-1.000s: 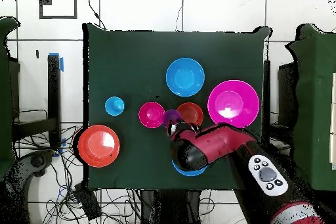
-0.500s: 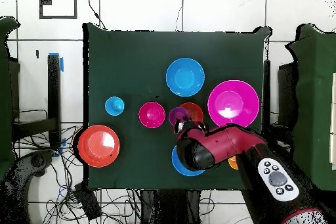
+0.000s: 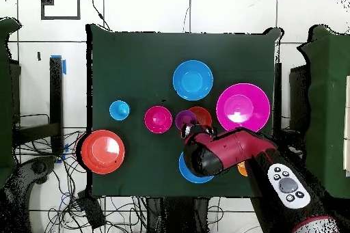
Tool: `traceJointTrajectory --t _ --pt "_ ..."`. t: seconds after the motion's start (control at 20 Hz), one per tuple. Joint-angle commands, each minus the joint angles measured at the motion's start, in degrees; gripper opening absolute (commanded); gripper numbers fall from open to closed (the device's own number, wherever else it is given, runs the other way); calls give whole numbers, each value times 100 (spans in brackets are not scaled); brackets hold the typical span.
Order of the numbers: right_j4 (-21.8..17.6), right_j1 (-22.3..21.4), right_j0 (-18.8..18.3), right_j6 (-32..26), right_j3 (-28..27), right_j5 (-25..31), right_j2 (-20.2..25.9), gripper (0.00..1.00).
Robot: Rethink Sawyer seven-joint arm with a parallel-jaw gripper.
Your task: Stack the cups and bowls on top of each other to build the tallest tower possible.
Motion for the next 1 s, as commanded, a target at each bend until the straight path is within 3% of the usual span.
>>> traceJointTrajectory --t 0.05,0.45,0.75,1.0 --pt "-369 458 218 -282 -475 130 -149 0" --pt "-515 804 171 -336 -742 12 -280 0" --pt "-471 713 130 -428 -709 75 -279 0" --pt "-268 490 -158 -884 -622 461 51 0"
